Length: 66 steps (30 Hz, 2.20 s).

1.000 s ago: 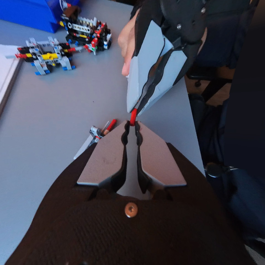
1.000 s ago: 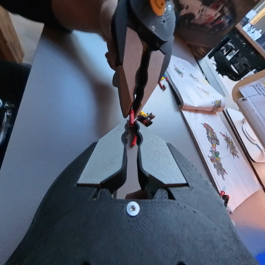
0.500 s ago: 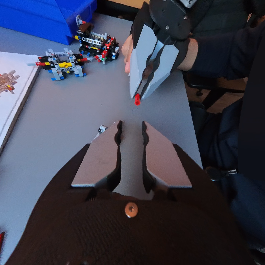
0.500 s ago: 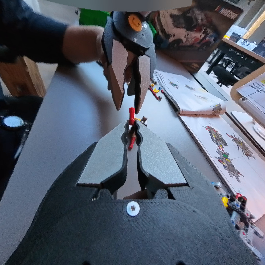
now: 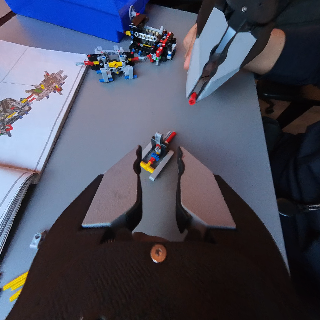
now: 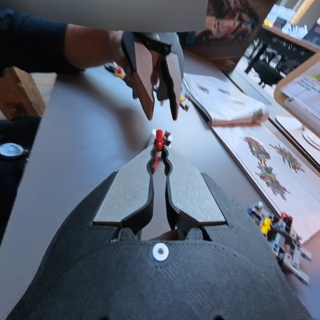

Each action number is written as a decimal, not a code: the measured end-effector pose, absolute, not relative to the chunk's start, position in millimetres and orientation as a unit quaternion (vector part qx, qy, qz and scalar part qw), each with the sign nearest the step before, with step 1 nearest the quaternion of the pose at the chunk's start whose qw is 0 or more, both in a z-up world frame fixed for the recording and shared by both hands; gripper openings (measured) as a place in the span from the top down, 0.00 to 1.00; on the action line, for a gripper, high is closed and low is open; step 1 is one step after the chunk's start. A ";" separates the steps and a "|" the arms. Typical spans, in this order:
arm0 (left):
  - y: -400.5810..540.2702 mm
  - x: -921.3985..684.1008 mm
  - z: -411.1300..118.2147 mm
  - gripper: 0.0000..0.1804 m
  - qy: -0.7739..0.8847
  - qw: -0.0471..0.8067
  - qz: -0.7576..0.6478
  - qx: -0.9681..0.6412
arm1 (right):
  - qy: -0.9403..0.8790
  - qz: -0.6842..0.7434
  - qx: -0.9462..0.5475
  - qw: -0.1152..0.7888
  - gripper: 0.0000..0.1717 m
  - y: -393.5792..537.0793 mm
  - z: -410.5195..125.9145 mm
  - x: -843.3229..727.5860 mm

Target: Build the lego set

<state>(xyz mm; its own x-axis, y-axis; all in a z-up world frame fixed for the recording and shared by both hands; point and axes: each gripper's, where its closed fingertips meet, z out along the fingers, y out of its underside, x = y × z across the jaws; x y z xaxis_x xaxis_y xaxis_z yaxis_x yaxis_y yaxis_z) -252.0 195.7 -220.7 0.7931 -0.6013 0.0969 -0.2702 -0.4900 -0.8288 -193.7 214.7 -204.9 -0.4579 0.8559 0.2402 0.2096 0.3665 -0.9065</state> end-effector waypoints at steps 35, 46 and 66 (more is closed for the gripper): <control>205.1 -246.5 -251.7 0.95 0.376 0.364 -0.212 -0.825 | -0.759 0.302 -0.465 0.341 0.98 221.7 -255.4 -199.4; 207.5 -241.4 -253.5 0.99 0.380 0.368 -0.219 -0.820 | -0.760 0.296 -0.468 0.339 0.98 221.4 -257.5 -199.6; 206.7 -235.3 -253.5 1.00 0.401 0.381 -0.197 -0.809 | -0.785 0.283 -0.433 0.341 0.98 226.6 -260.2 -197.0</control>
<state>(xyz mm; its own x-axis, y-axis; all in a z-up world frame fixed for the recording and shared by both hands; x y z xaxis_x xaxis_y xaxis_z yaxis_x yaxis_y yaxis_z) -235.3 206.7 -253.5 0.6000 -0.7999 0.0135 -0.4999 -0.3880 -0.7743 -197.0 226.6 -260.2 -0.3922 0.8732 0.2894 0.4875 0.4641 -0.7396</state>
